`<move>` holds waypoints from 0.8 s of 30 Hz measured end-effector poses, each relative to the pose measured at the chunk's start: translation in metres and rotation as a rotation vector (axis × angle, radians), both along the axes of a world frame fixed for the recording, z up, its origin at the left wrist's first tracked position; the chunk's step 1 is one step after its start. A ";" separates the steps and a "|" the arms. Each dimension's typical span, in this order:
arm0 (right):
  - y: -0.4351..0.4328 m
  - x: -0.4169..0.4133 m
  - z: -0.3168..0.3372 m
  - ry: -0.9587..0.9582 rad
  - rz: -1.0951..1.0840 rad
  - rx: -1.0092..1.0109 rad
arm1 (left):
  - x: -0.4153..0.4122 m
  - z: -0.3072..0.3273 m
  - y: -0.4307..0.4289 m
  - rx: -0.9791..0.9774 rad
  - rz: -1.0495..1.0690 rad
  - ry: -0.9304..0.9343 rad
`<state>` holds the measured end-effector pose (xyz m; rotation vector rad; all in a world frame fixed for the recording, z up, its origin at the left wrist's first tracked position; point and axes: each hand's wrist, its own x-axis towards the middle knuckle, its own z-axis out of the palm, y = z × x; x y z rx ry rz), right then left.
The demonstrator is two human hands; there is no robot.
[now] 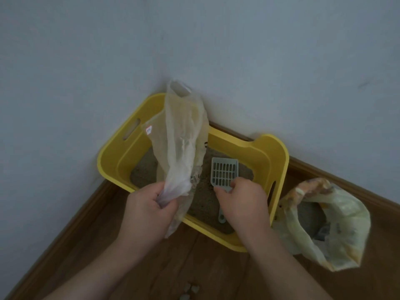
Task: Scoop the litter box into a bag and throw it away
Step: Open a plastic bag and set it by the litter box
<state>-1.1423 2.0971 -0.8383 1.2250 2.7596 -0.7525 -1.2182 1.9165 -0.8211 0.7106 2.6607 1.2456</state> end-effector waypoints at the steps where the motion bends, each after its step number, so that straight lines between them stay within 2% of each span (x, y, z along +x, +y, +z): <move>1: -0.002 -0.002 0.007 0.027 0.013 0.004 | 0.001 0.005 -0.002 0.005 0.010 0.003; 9: -0.037 -0.011 0.078 0.210 0.072 -0.042 | 0.017 0.081 -0.034 0.170 0.116 -0.061; 13: -0.058 -0.003 0.105 0.297 0.096 -0.147 | 0.028 0.118 -0.052 0.379 0.160 -0.143; 18: -0.089 -0.001 0.106 0.410 0.141 -0.457 | 0.049 0.133 -0.071 0.611 0.104 -0.278; 22: -0.118 -0.002 0.122 0.452 0.041 -0.938 | 0.061 0.133 -0.099 0.652 0.125 -0.379; 24: -0.128 -0.003 0.129 0.490 0.012 -1.027 | 0.066 0.128 -0.112 0.652 0.120 -0.431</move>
